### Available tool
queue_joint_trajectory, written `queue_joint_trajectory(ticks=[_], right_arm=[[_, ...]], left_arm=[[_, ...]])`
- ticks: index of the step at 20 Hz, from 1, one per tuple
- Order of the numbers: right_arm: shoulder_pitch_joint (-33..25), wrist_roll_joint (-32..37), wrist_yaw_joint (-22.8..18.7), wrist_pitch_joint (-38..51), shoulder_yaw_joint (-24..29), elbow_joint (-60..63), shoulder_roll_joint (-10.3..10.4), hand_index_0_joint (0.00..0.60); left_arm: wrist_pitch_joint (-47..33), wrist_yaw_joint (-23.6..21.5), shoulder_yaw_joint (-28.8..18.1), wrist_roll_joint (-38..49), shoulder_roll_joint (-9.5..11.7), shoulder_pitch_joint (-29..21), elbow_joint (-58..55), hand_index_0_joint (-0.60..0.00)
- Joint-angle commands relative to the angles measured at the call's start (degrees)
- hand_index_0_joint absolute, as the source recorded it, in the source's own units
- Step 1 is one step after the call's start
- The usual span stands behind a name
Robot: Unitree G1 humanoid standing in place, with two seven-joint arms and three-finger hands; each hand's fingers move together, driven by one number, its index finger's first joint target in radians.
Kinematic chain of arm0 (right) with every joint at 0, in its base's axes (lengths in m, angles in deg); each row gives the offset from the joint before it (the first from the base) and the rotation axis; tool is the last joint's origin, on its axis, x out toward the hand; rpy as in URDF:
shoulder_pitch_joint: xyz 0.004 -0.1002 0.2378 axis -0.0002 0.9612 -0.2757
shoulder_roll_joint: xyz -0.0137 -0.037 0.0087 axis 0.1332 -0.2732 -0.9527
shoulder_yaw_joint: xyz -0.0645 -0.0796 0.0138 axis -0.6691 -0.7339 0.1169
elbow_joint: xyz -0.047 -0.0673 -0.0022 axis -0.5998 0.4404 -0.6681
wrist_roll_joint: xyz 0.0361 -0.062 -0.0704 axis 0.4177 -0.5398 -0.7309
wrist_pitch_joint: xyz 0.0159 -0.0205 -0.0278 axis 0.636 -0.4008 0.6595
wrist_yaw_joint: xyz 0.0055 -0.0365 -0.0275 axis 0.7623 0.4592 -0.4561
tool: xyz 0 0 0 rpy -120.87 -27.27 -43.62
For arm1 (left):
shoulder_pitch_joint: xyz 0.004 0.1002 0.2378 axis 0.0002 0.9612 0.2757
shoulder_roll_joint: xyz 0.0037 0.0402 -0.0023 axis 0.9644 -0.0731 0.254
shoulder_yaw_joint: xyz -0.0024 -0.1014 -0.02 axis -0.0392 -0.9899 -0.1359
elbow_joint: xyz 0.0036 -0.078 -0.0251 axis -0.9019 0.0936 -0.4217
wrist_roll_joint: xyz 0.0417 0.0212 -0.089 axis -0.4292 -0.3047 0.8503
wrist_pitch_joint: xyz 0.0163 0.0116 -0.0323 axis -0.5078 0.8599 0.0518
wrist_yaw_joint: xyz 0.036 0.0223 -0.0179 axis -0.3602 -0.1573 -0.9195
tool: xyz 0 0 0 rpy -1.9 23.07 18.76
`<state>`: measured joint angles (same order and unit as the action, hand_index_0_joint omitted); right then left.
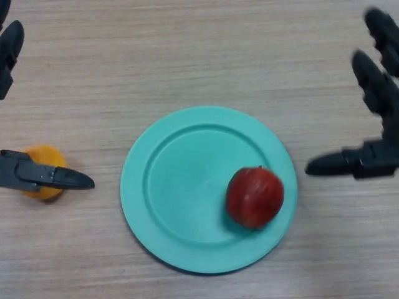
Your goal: Pick up the red apple and place it on the plate
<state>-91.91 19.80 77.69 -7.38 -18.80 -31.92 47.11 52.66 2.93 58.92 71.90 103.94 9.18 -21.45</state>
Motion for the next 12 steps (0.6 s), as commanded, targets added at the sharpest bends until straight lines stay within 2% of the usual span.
queue_joint_trajectory(ticks=[1, 3, 4, 7, 8, 12], right_arm=[[-0.7, 0.6, 2.6, 10.4, 3.9, -4.6, -2.3, 0.000], [-0.7, 0.0, 3.4, 9.9, 4.7, -5.6, -2.9, 0.000], [0.5, -2.4, 5.7, 10.8, 4.0, -5.7, -3.2, 0.000], [1.3, -3.9, 8.0, 9.0, 4.0, -7.0, -2.6, 0.000], [1.7, -4.4, 8.7, 8.0, 4.1, -8.2, -2.5, 0.000], [1.6, -5.8, 9.9, 7.8, 3.5, -9.6, -2.2, 0.000]], left_arm=[[-6.6, -3.5, -1.1, 1.8, 2.5, -2.6, -0.7, 0.000], [-5.6, -3.1, -0.1, 2.5, 2.6, -3.1, -0.6, 0.000], [-5.2, -2.5, 0.6, 2.1, 2.6, -3.1, -0.5, 0.000], [-3.5, -2.5, 2.4, -1.4, 2.1, -3.4, 0.3, 0.000], [-0.9, -2.9, 2.5, -0.8, 1.8, -4.0, -1.0, 0.000], [-0.6, -3.1, 1.0, 1.6, 2.3, -4.2, -1.2, 0.000]])
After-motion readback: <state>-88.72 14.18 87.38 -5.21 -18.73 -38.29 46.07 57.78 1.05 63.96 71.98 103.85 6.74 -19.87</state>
